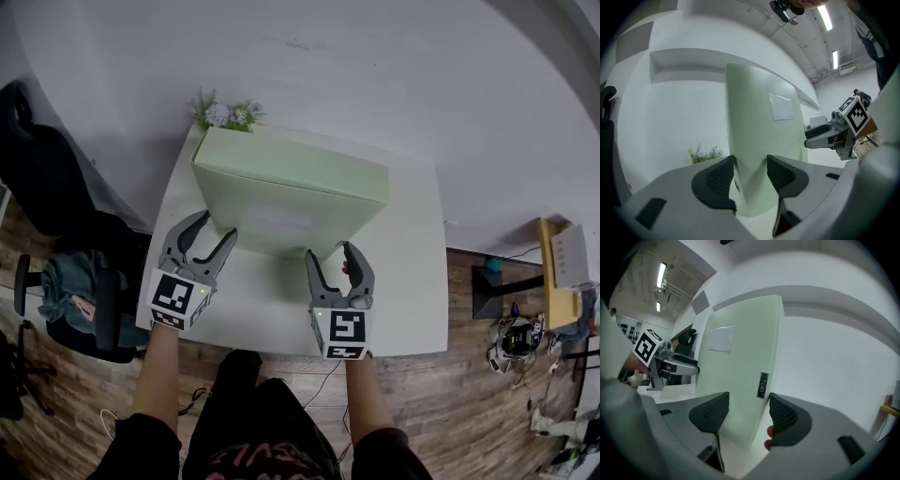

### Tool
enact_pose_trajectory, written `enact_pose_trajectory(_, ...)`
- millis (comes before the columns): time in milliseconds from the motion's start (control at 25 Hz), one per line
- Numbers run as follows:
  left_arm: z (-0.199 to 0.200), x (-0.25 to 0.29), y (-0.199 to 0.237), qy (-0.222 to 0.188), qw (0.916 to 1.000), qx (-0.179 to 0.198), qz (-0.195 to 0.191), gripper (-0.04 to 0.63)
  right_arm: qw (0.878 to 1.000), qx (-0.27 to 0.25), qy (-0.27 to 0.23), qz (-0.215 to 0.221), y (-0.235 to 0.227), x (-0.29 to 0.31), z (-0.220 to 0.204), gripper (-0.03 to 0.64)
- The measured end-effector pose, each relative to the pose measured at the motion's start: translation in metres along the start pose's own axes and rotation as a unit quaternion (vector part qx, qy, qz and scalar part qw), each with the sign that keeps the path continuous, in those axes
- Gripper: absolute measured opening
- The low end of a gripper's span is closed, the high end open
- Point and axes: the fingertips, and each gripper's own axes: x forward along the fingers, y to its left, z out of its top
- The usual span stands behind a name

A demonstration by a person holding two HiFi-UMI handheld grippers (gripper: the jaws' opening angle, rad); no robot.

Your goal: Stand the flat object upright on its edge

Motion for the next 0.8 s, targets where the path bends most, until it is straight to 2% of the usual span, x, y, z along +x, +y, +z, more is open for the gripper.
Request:
enact_pose_trajectory(400, -0.001, -0.005, 0.0, 0.025, 0.9996, 0.006, -0.008, 0.249, 1.0, 0.023, 0.015, -0.011, -0.007, -0.006, 0.001, 0.275)
enact_pose_trajectory(800, 0.029, -0.044, 0.008, 0.027, 0.9985, -0.037, 0.029, 0.253, 0.996, 0.076, 0.034, -0.022, -0.024, -0.047, 0.012, 0.275)
